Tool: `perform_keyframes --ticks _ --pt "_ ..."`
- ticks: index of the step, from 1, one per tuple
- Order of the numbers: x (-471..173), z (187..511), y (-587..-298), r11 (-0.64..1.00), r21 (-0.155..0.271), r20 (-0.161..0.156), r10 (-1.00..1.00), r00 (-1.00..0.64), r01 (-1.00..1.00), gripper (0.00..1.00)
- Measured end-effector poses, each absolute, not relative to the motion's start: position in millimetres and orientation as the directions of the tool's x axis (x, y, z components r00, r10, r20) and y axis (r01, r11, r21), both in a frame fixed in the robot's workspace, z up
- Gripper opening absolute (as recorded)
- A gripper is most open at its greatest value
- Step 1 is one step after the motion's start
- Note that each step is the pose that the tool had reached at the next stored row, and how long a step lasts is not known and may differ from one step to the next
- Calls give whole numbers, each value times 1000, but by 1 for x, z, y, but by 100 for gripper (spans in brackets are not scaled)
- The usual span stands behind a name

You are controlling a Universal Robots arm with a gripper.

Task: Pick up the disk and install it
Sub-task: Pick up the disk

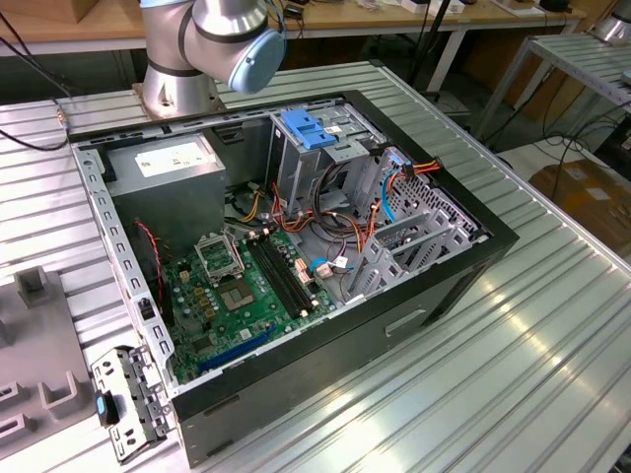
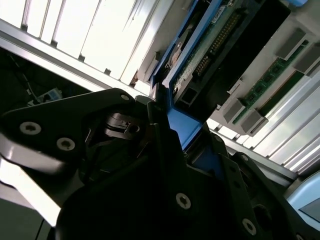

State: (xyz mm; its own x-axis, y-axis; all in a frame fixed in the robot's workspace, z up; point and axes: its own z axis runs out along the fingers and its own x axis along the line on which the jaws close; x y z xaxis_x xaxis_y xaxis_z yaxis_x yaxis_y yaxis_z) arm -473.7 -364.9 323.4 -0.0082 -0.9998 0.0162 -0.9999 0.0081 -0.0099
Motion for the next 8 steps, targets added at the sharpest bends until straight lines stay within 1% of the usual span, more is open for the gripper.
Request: perform_keyframes --ticks 8 --pt "-474 348 -365 8 -10 18 -1000 -8 -1000 37"
